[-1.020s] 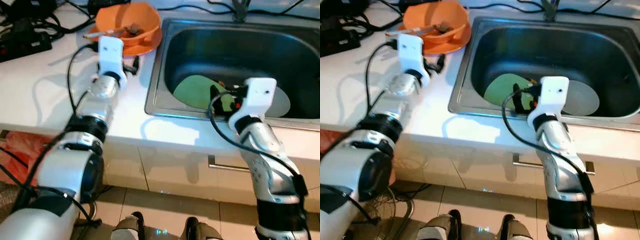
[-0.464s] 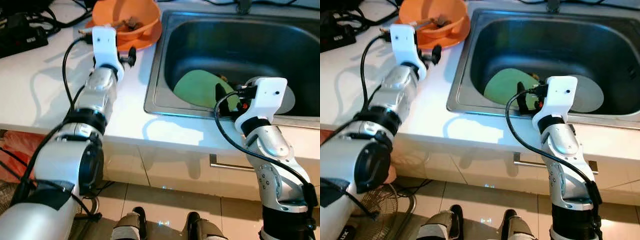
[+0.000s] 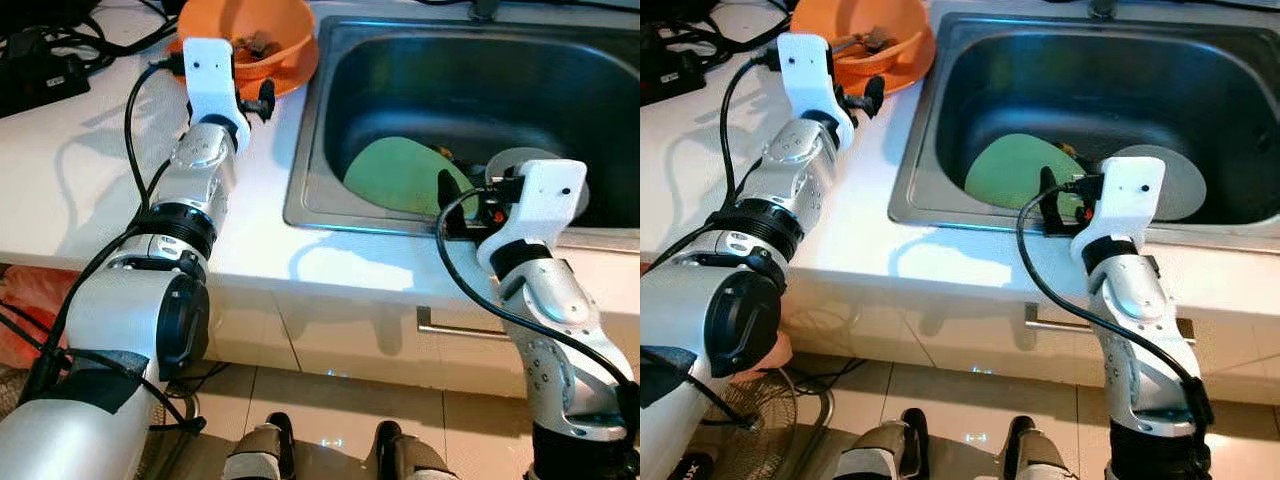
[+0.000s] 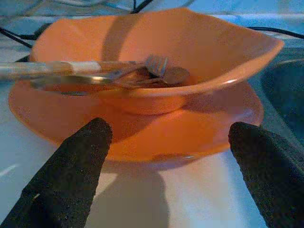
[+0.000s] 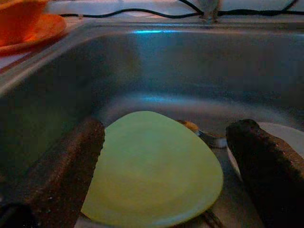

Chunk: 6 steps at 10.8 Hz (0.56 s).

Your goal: Kitchen organization

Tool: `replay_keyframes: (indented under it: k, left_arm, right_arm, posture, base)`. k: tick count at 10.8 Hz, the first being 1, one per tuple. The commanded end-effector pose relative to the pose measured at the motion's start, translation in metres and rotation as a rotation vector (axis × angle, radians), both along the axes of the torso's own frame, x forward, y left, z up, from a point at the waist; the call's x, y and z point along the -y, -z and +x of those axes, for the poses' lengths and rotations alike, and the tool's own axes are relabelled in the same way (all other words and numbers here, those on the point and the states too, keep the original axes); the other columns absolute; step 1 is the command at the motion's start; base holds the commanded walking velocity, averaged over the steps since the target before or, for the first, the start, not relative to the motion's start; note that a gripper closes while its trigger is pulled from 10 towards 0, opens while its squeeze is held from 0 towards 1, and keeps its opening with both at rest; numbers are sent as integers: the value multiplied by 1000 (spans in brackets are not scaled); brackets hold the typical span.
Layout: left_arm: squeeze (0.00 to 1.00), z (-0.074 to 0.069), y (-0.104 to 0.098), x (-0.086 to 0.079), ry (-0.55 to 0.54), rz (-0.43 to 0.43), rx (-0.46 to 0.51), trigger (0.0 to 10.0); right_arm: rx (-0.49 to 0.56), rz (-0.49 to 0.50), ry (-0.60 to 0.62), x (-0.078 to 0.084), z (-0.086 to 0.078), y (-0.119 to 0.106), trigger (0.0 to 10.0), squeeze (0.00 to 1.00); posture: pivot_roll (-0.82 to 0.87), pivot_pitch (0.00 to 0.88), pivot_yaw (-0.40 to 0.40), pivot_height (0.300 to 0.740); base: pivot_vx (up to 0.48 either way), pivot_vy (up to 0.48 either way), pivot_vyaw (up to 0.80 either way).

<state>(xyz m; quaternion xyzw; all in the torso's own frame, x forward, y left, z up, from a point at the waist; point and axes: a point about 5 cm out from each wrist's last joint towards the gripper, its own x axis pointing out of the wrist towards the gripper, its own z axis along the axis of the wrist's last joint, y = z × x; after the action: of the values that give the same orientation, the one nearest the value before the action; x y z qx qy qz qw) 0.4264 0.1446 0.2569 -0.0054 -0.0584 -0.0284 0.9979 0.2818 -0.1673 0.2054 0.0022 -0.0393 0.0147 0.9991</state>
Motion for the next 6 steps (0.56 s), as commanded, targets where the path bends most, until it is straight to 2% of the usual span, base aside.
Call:
replay_keyframes:
  k: [1, 3, 6]
  left_arm:
    - [0, 1, -7, -2, -15, 5, 12, 10000]
    - [0, 2, -15, -6, -33, -6, 23, 10000]
    - [0, 2, -16, -16, -69, -2, 14, 10000]
  right_arm:
    - [-179, 14, 57, 11, -3, 33, 10000, 0]
    - [-189, 7, 55, 14, -8, 35, 10000, 0]
    - [-213, 1, 55, 15, -15, 40, 10000, 0]
  posture:
    - [-130, 269, 97, 740]
    - [-136, 271, 92, 740]
    - [-153, 279, 90, 740]
  base:
    - [0, 0, 0]
    - [0, 0, 0]
    - [0, 0, 0]
